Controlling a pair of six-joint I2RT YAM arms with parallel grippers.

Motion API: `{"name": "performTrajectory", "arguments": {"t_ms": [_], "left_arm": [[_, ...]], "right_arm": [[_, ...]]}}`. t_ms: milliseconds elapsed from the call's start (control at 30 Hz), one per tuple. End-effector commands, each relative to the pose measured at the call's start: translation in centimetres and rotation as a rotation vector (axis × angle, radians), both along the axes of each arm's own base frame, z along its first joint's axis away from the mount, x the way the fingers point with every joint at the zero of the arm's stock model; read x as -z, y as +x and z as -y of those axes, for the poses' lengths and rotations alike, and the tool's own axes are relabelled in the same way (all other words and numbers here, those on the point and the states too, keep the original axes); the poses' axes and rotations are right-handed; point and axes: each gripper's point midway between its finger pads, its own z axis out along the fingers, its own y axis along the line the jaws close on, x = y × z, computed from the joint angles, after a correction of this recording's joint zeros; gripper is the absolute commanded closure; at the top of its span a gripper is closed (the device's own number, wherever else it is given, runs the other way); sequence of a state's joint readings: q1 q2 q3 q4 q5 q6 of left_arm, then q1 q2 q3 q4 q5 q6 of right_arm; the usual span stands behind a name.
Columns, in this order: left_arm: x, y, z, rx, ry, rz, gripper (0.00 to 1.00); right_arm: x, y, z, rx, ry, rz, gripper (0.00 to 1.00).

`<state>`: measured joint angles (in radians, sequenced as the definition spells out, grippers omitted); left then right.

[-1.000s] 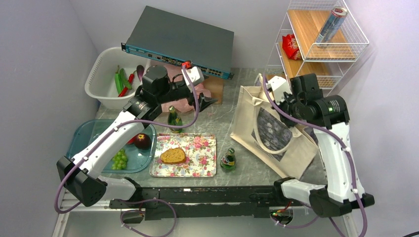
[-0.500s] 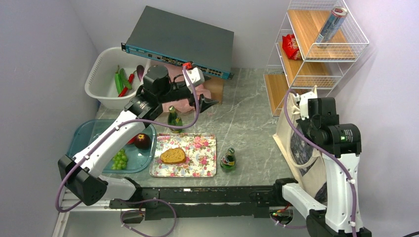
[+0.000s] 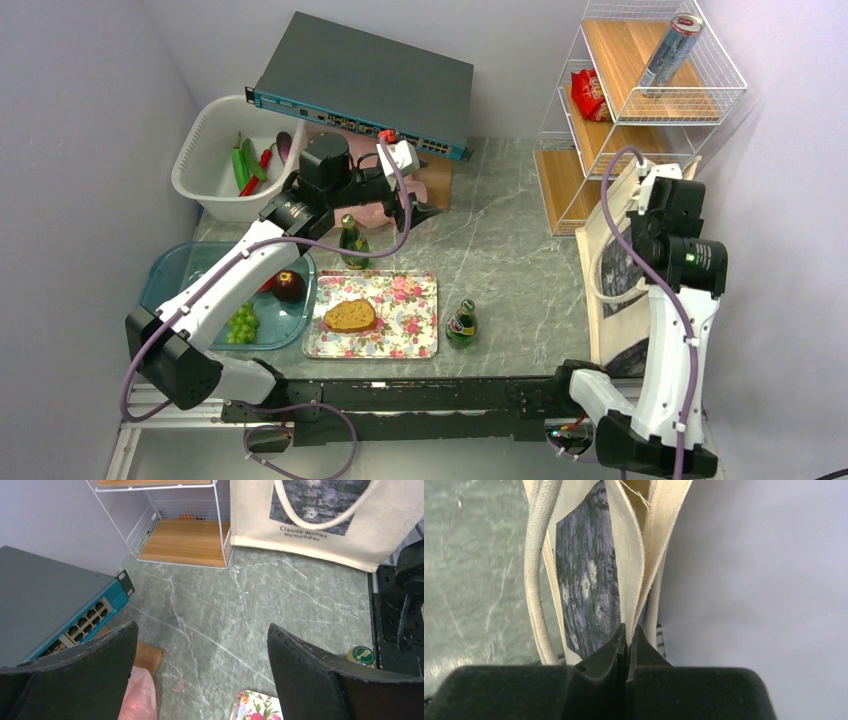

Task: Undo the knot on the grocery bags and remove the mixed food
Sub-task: Place the takeout bag at the corner of the board, then pick up the bottle from the center of the board.

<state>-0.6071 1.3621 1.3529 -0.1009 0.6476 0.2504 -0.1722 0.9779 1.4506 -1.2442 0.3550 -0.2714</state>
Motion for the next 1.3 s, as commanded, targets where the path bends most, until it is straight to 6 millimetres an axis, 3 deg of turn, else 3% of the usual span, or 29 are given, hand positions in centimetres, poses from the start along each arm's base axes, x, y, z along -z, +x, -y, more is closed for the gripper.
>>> {"name": "performTrajectory", "arguments": {"t_ms": [0,67,233,367,467,567,633,733,933,1033,1167,1267], "left_arm": [[0.0,0.1,-1.1,-0.025,0.023,-0.005,0.01],[0.4,0.6,-1.6,-0.043,0.030,-0.035,0.00],[1.2,2.0,-4.0,-0.104,0.052,-0.077,0.01],[2.8,3.7,-7.3,-0.190,0.121,-0.101,0.00],[4.9,4.9,-10.5,-0.251,0.205,-0.117,0.00],[6.4,4.4,-13.2,-0.233,0.257,-0.113,0.01],[7.2,3.6,-14.1,-0.217,0.290,-0.085,0.01],[7.8,2.2,-14.1,-0.176,0.290,-0.070,0.01],[7.9,1.1,-13.6,-0.156,0.236,-0.133,0.01],[8.0,0.5,-13.7,-0.163,0.231,-0.150,0.01],[8.0,-0.3,-14.3,-0.186,0.243,-0.148,0.00],[8.0,-1.0,-14.9,-0.204,0.264,-0.148,0.01]], "right_arm": [[-1.1,2.5,1.7,0.002,0.034,0.095,0.97],[0.0,2.1,1.9,-0.021,0.058,0.061,0.82],[0.5,0.8,0.4,-0.117,0.111,0.005,0.19],[-1.2,0.1,-0.6,-0.177,0.107,0.011,0.01],[-3.6,-0.1,-0.1,-0.166,0.062,0.040,0.00],[-7.5,0.1,-0.3,-0.180,0.030,0.121,0.00],[-9.6,0.3,-1.8,-0.255,0.059,0.160,0.00],[-11.0,1.4,-4.4,-0.401,0.134,0.192,0.00],[-8.6,3.0,-10.8,-0.763,0.337,0.178,0.01],[-7.7,3.4,-15.1,-0.935,0.444,0.137,0.04],[-4.7,2.1,-21.2,-1.134,0.565,0.018,0.06],[-1.7,0.8,-23.5,-1.239,0.546,-0.077,0.08]]}}
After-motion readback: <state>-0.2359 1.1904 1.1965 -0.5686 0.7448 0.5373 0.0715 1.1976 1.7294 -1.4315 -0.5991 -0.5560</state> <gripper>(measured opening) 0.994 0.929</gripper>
